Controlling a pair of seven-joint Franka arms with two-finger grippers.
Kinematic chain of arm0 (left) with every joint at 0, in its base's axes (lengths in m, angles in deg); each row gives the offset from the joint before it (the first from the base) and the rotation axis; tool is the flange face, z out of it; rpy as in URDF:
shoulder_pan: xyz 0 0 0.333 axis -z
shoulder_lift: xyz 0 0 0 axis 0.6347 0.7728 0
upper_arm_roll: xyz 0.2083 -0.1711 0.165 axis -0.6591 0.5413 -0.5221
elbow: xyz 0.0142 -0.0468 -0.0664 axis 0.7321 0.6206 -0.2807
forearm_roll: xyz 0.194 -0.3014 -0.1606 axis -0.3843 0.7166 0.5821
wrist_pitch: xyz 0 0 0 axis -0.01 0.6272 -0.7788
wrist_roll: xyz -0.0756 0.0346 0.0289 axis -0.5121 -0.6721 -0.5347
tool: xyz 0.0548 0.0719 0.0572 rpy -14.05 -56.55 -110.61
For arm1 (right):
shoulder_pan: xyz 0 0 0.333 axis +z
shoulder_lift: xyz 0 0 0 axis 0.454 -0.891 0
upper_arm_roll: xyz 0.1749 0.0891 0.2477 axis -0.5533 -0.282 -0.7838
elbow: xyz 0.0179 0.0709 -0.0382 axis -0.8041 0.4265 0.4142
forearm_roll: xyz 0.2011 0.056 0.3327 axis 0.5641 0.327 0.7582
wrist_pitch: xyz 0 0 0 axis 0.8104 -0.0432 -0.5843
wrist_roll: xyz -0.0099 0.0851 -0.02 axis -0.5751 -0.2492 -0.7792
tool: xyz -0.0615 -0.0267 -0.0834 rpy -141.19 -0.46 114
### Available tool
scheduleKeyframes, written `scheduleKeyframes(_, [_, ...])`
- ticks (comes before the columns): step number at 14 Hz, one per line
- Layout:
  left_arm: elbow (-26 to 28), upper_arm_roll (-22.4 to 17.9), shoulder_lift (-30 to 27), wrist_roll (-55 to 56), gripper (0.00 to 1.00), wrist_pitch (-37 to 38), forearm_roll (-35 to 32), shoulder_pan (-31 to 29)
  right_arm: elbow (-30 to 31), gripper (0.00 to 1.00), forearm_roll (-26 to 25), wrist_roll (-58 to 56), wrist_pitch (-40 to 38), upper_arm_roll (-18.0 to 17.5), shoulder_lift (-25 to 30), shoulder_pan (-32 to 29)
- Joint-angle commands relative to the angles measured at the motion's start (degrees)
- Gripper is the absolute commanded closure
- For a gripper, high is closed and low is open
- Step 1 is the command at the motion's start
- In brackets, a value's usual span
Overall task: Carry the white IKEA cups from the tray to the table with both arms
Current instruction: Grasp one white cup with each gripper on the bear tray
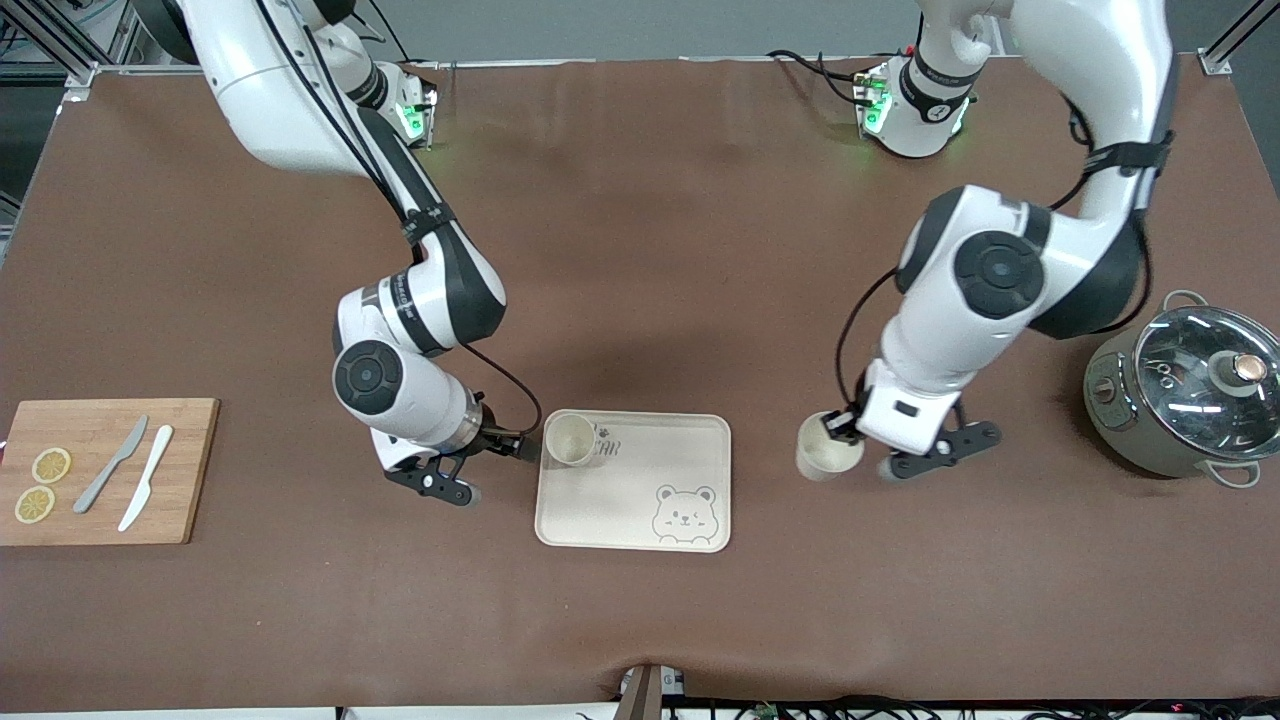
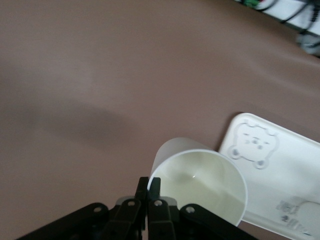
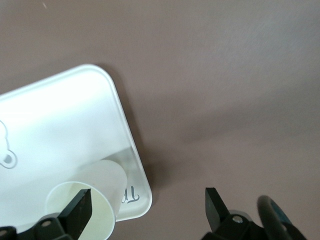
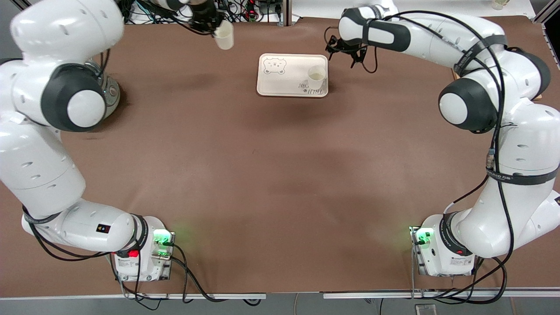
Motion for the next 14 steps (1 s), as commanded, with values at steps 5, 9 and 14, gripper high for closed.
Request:
scheduleKeyframes(5, [11.0,0.8,-1.2,-7.3,1.00,2.0,-1.0,-11.7,-1.9,0.11,1.1,5.2,-0.3,0.5,-3.1,4.2])
scheduleKeyframes(9, [16.0,0.7,0.4,-9.9,1.00,-2.5,-1.0,-14.1,-1.9,0.78,0.9,5.1,2.2,0.5,-4.0,5.4])
scheduleKeyframes(14, [22.3,0.8,1.0,-11.4,1.00,-11.4,-0.9,-15.2,-2.3,1.00,1.0,4.3,2.3,0.6,-2.9,4.9])
